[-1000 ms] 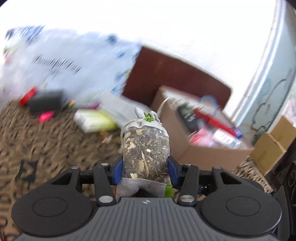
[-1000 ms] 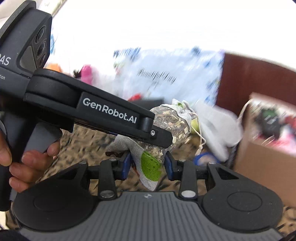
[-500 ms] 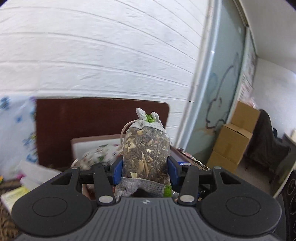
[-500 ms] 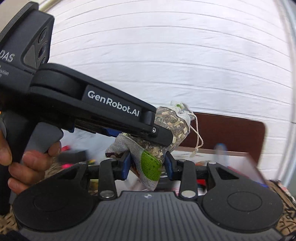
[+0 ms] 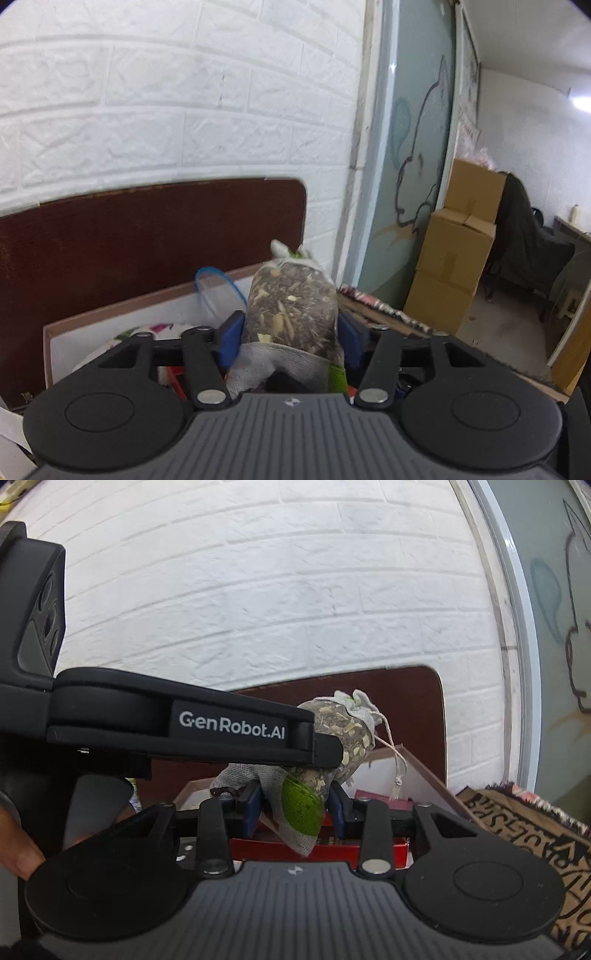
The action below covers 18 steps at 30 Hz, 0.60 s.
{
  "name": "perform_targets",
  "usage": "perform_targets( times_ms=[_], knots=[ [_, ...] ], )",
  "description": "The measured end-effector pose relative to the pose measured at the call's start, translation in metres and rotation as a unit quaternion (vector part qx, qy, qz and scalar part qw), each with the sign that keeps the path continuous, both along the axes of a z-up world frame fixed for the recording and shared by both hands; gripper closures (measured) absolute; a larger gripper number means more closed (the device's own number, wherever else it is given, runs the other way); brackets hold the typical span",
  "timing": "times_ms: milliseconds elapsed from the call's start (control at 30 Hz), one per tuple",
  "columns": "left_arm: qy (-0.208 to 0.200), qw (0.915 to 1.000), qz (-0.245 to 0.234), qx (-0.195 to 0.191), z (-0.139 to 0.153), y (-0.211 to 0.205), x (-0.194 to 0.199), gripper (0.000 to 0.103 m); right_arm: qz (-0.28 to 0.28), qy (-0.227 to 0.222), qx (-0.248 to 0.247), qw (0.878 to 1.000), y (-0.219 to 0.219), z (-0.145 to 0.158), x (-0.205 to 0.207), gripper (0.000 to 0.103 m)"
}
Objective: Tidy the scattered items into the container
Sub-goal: 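Carry the sachet into the cardboard box and open the left gripper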
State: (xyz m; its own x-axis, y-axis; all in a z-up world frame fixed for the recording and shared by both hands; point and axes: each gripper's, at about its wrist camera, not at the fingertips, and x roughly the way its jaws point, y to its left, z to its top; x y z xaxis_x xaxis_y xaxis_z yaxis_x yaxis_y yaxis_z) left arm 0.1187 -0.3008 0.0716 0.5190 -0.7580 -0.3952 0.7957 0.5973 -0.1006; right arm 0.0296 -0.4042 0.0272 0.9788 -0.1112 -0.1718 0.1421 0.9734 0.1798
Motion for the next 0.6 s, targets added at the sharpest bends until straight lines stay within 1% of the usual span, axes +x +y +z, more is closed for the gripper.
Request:
perform_targets(
  times_ms=[33,67,100,200,300,367,533,600],
  knots=[
    [0.014,0.9999,0.003,0.007,-0.004,-0.001,0.004,0.023,-0.005,0.012,0.0,1.0,-0.003,-0.005,0.009,0.064],
    [0.029,0.9995,0.006,0.009,-0.007,0.002,0.006,0.017,-0.012,0.024,-0.006,1.0,-0.005,-0.009,0.013,0.057],
    [0.036,0.9993,0.007,0.003,-0.01,0.006,0.006,0.015,-0.016,0.03,-0.013,0.999,-0.003,-0.009,0.017,0.046],
    [0.03,0.9995,0.008,-0.004,-0.013,0.017,0.0,0.01,-0.031,0.023,-0.03,0.999,0.001,-0.011,0.012,0.027],
    [0.029,0.9994,0.02,-0.003,-0.013,0.023,-0.003,0.007,-0.041,0.024,-0.028,0.998,0.003,-0.014,0.011,0.018],
    [0.029,0.9993,0.021,-0.004,-0.013,0.027,-0.005,0.007,-0.042,0.026,-0.027,0.998,0.004,-0.015,0.012,0.015],
    [0.037,0.9986,0.037,-0.001,-0.015,0.033,-0.005,0.007,-0.038,0.033,-0.035,0.998,0.009,-0.015,0.015,0.013],
    [0.043,0.9981,0.044,-0.003,-0.015,0.037,-0.006,0.007,-0.036,0.033,-0.036,0.998,0.011,-0.013,0.015,0.011]
  ],
)
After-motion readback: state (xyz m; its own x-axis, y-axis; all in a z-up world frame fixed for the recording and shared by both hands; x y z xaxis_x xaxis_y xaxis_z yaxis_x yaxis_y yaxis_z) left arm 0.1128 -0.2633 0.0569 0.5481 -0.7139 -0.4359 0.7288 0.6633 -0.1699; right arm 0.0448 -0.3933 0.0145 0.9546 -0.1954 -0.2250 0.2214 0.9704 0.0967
